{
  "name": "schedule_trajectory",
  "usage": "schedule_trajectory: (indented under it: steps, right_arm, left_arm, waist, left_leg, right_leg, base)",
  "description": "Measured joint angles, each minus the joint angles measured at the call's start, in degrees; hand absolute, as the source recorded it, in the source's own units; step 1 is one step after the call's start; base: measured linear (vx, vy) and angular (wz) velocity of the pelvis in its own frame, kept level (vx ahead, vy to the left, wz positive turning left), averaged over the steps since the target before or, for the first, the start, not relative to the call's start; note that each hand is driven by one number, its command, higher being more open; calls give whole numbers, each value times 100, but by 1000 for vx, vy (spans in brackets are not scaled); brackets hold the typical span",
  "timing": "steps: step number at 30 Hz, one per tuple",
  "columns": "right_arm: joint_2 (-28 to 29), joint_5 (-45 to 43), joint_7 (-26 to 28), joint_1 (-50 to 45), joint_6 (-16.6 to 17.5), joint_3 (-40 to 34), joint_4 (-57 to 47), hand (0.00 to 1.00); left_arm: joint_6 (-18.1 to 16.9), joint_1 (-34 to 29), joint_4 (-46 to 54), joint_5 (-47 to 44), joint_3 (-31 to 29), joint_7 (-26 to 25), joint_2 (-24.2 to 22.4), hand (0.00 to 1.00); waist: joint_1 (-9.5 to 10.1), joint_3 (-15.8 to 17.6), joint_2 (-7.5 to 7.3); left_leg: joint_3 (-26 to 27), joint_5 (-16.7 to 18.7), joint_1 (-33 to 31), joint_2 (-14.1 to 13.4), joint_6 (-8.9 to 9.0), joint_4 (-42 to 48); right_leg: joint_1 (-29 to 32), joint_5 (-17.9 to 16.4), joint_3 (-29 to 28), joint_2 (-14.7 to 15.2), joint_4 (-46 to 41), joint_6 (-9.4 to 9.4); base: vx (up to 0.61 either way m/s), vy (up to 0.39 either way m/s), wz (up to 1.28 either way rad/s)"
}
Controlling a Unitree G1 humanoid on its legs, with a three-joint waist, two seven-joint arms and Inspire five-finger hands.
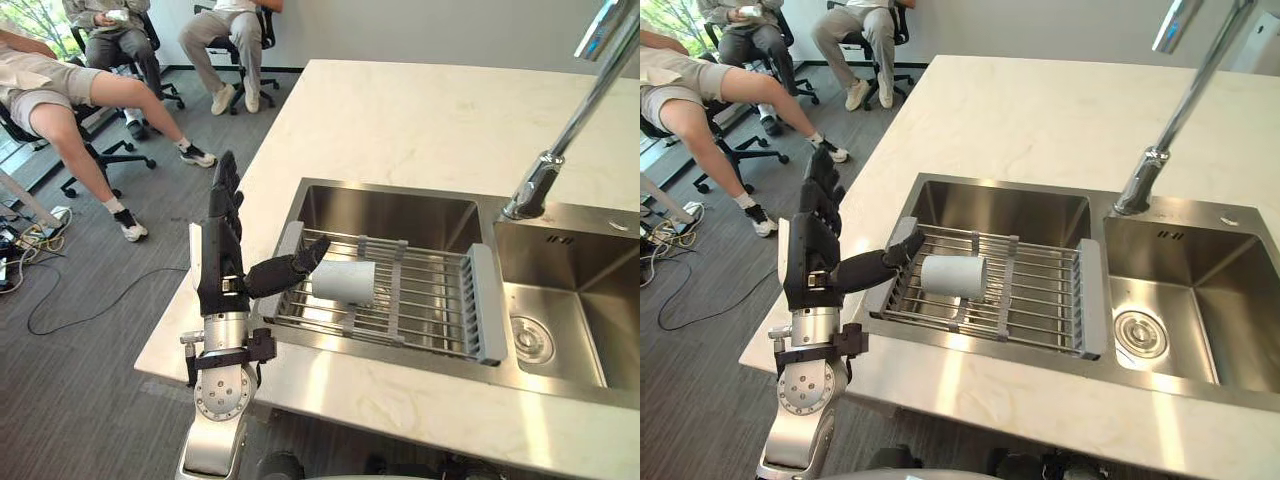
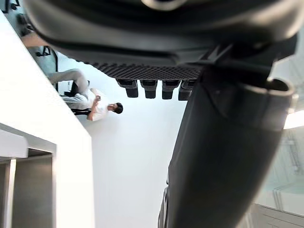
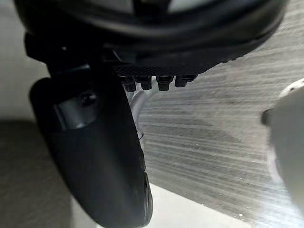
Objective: Walk over to the sink, pick up the cup, carry it to the dishwasher, place the cup inside the dishwasher, then close the dishwasher door
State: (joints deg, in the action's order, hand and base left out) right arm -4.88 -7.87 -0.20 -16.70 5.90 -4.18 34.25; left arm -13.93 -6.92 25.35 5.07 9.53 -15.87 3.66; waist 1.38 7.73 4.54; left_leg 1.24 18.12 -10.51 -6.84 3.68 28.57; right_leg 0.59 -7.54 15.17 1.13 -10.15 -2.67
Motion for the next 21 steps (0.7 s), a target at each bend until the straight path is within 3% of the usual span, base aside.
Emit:
schedule_trajectory:
  steps: [1,3,7,12,21]
  right_arm:
    - [-3,1,3,52,2,9,86,100]
    - [118,1,12,9,11,21,101,100]
    - [193,-4,36,-113,3,67,114,100]
    - [189,-6,144,-145,2,149,164,100]
    - [74,-7,223,46,-33,234,653,100]
  left_arm:
    - [-21,104,-33,-15,-8,-11,80,100]
    - [-13,110,-50,-69,86,-10,244,100]
    - [17,107,-50,-66,476,106,422,100]
    - [40,122,-73,-55,970,474,648,100]
    - [198,222,-942,315,965,984,944,100]
  waist:
    - [32,-56,6]
    - [-4,-107,-162]
    - [-29,-124,-204]
    - [-76,-218,-244]
    - [-132,-434,-247]
  left_leg:
    - [-62,-728,112,101,-61,-797]
    - [15,-917,321,276,-142,-1233]
    - [113,-1064,617,460,-237,-1713]
    - [136,-1278,839,507,-235,-2202]
    - [128,-1640,1000,506,-224,-2701]
  right_leg:
    - [-2,-30,-163,-10,20,151]
    - [-20,16,-279,137,161,228]
    - [-181,96,-434,286,401,348]
    - [-193,129,-560,329,492,352]
    - [-210,402,-590,249,743,308]
  base:
    - [160,107,-29]
    - [167,93,-13]
    - [94,81,-3]
    - [23,10,-2]
    - [-58,-11,-3]
